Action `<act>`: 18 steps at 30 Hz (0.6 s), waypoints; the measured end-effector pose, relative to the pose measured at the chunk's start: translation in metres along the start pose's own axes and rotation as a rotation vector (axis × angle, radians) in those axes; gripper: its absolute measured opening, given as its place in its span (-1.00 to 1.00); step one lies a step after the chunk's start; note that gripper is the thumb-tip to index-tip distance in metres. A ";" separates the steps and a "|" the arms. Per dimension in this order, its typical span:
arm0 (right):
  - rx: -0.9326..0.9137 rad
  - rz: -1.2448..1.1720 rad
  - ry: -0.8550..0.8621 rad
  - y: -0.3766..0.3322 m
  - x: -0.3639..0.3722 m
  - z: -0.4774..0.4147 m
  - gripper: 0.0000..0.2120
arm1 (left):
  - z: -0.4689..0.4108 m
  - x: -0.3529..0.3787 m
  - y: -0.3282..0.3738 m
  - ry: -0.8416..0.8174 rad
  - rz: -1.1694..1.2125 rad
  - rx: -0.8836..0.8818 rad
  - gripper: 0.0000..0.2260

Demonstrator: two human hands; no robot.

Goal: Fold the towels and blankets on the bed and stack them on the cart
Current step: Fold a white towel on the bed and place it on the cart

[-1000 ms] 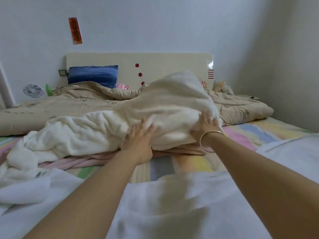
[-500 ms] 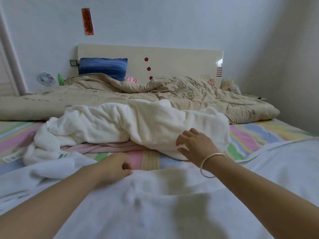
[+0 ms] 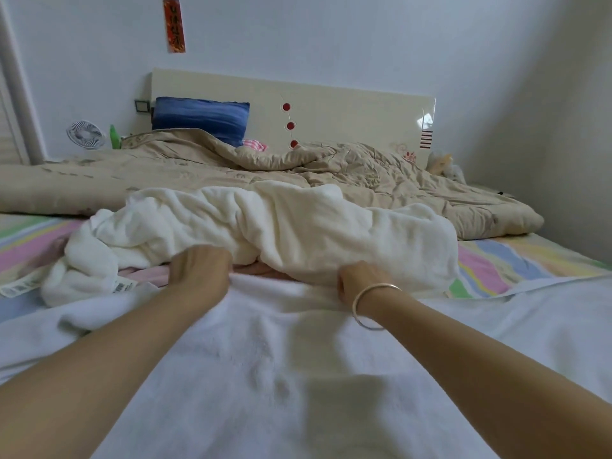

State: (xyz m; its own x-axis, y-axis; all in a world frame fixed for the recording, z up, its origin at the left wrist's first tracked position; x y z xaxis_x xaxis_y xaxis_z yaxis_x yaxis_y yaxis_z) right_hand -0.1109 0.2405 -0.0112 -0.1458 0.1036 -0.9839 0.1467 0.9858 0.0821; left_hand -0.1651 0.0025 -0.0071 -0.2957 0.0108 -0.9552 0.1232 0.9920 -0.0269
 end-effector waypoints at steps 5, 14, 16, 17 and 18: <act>0.184 -0.386 0.279 -0.021 0.016 -0.032 -0.82 | -0.027 0.020 -0.002 0.113 0.380 -0.433 -0.84; -0.057 -0.427 0.160 -0.034 0.087 -0.037 -0.55 | -0.003 0.104 0.007 -0.030 0.033 0.144 -0.47; -0.072 -0.321 0.050 -0.033 0.089 -0.033 -0.50 | 0.001 0.103 0.009 0.031 -0.048 0.159 -0.49; -0.081 -0.250 -0.008 -0.034 0.089 -0.030 -0.48 | 0.006 0.099 0.010 0.064 -0.070 0.166 -0.52; -0.082 -0.197 -0.065 -0.035 0.089 -0.027 -0.47 | 0.012 0.096 0.011 0.087 -0.068 0.184 -0.55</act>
State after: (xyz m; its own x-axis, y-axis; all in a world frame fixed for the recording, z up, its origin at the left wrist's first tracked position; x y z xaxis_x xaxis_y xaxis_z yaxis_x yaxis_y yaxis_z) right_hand -0.1550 0.2190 -0.0977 -0.1005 -0.0984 -0.9901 0.0412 0.9938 -0.1030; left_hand -0.1808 0.0135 -0.1022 -0.3888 -0.0370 -0.9206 0.2687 0.9512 -0.1517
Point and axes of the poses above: each hand's wrist, its own z-axis away from the middle knuckle, its own x-axis out of the palm, y = z × x, the point moved 1 cm from there along -z, towards the middle knuckle, and after that the axes turned 1 degree about -x, right-handed, at the moved point
